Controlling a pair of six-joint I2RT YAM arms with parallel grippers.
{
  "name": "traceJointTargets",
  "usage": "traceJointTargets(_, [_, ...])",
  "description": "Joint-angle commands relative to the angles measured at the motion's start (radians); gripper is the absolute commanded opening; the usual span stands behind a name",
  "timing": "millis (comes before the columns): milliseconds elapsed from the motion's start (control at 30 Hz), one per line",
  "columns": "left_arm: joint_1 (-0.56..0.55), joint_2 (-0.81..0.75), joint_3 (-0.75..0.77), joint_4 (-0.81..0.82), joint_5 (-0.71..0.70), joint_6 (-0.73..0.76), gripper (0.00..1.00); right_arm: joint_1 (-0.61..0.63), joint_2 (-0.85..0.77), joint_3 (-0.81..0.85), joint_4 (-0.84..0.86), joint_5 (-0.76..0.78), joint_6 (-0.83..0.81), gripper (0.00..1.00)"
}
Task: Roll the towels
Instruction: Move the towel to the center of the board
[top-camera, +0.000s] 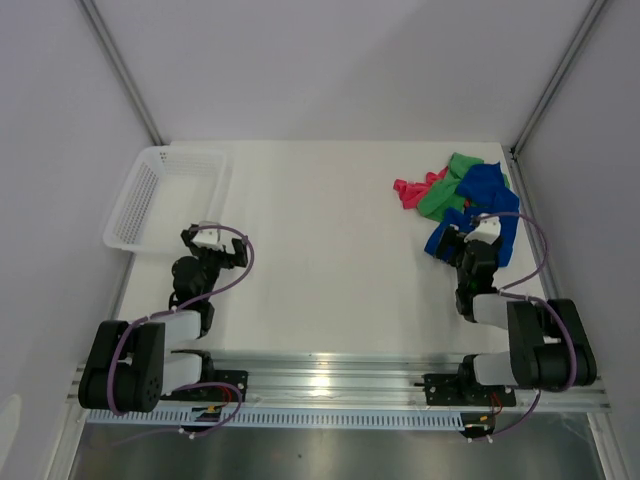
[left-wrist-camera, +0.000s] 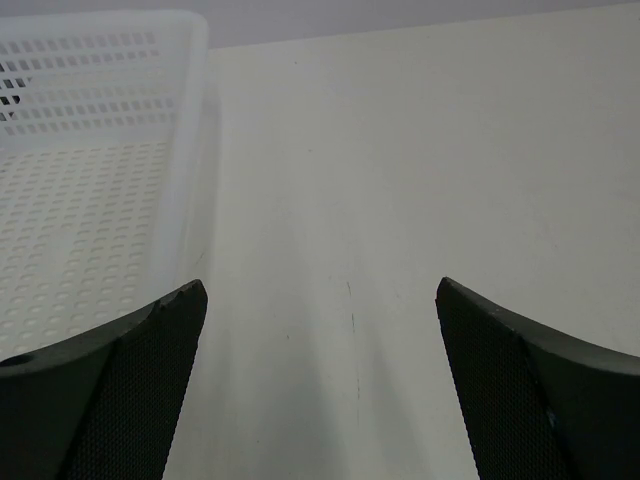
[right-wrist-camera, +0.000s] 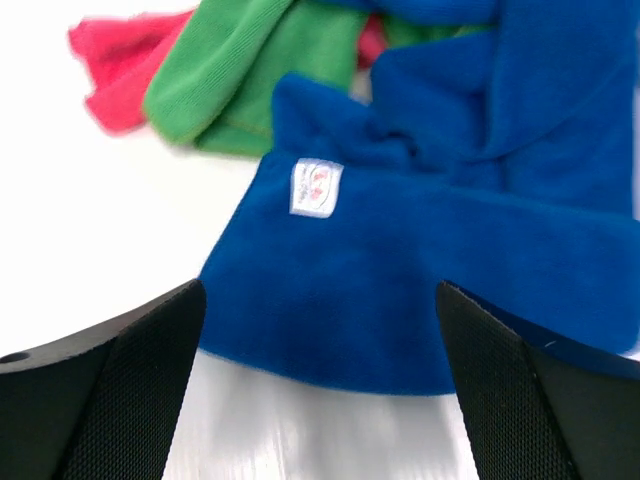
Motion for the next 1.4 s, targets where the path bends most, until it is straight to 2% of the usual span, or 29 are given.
traceJointTargets(0, [-0.004, -0.003, 0.017, 0.051, 0.01, -0.009, 1.0, 0.004, -0.176, 0.181, -0.339, 0.168, 0.074, 1.0])
traceJointTargets(67, [-0.002, -0.005, 0.015, 0.052, 0.01, -0.009, 1.0, 0.0, -0.206, 0.315, -0.599, 0.234, 0.151, 0.99])
traceJointTargets(100, [-0.002, -0.006, 0.014, 0.054, 0.021, -0.008, 1.0, -0.001, -0.197, 0.357, -0.669, 0.243, 0.163, 0.99])
traceJointTargets(133, [0.002, -0.008, 0.015, 0.054, 0.065, 0.009, 1.0, -0.003, -0.179, 0.398, -0.738, 0.252, 0.185, 0.99])
traceJointTargets(167, [0.004, -0.037, 0.009, 0.038, 0.169, 0.024, 1.0, -0.004, -0.153, 0.479, -0.873, 0.252, 0.188, 0.99])
traceJointTargets(233, [0.007, -0.057, 0.003, 0.024, 0.172, 0.043, 1.0, -0.007, -0.05, 0.555, -1.048, 0.248, 0.196, 0.99])
traceJointTargets(267, [0.007, -0.08, 0.009, 0.005, 0.159, 0.034, 1.0, -0.009, -0.015, 0.583, -1.085, 0.242, 0.194, 0.98])
traceJointTargets(300, [0.007, -0.118, 0.027, -0.081, 0.19, 0.044, 0.98, -0.016, 0.044, 0.619, -1.109, 0.228, 0.191, 0.99])
traceJointTargets(333, [0.005, -0.158, 0.109, -0.183, 0.219, 0.063, 0.97, -0.026, 0.067, 0.63, -1.135, 0.173, 0.193, 0.99])
traceJointTargets(400, [-0.001, -0.236, 0.167, -0.43, 0.285, 0.119, 0.95, -0.067, 0.13, 0.649, -1.144, 0.121, 0.21, 0.99])
traceJointTargets(533, [-0.005, -0.267, 0.352, -0.687, 0.236, 0.141, 0.95, -0.088, 0.225, 0.689, -1.147, 0.082, 0.23, 0.98])
traceJointTargets(600, [-0.005, -0.267, 0.417, -0.855, 0.227, 0.143, 0.95, -0.088, 0.266, 0.71, -1.153, 0.061, 0.225, 0.97])
traceJointTargets(667, [-0.005, -0.278, 0.449, -0.945, 0.224, 0.143, 0.95, -0.085, 0.317, 0.739, -1.172, 0.041, 0.223, 0.94])
traceJointTargets(767, [-0.005, -0.309, 0.501, -1.077, 0.211, 0.152, 0.95, -0.073, 0.339, 0.727, -1.17, 0.022, 0.223, 0.84])
traceJointTargets(800, [-0.005, -0.318, 0.529, -1.101, 0.208, 0.155, 0.95, -0.069, 0.339, 0.718, -1.164, 0.013, 0.222, 0.77])
traceJointTargets(833, [-0.005, -0.322, 0.541, -1.15, 0.204, 0.164, 0.96, -0.066, 0.337, 0.71, -1.155, 0.006, 0.217, 0.55])
traceJointTargets(900, [-0.004, -0.318, 0.596, -1.202, 0.182, 0.189, 0.96, -0.055, 0.32, 0.7, -1.161, -0.007, 0.199, 0.27])
traceJointTargets(933, [-0.004, -0.31, 0.621, -1.25, 0.173, 0.196, 0.96, -0.021, 0.307, 0.698, -1.173, 0.005, 0.194, 0.04])
traceJointTargets(967, [-0.004, -0.307, 0.632, -1.272, 0.159, 0.21, 0.96, -0.007, 0.29, 0.698, -1.181, 0.019, 0.188, 0.0])
traceJointTargets(1133, [-0.002, -0.307, 0.695, -1.361, 0.171, 0.227, 0.97, 0.161, 0.09, 0.781, -1.28, 0.054, 0.124, 0.0])
traceJointTargets(1267, [0.004, -0.316, 0.745, -1.431, 0.199, 0.235, 0.97, 0.396, -0.014, 1.015, -1.38, 0.123, 0.015, 0.0])
traceJointTargets(1300, [0.004, -0.318, 0.765, -1.462, 0.214, 0.238, 0.97, 0.477, -0.026, 1.123, -1.397, 0.119, -0.005, 0.0])
traceJointTargets(1367, [0.007, -0.321, 0.812, -1.489, 0.228, 0.239, 0.98, 0.543, -0.03, 1.225, -1.394, 0.095, -0.063, 0.0])
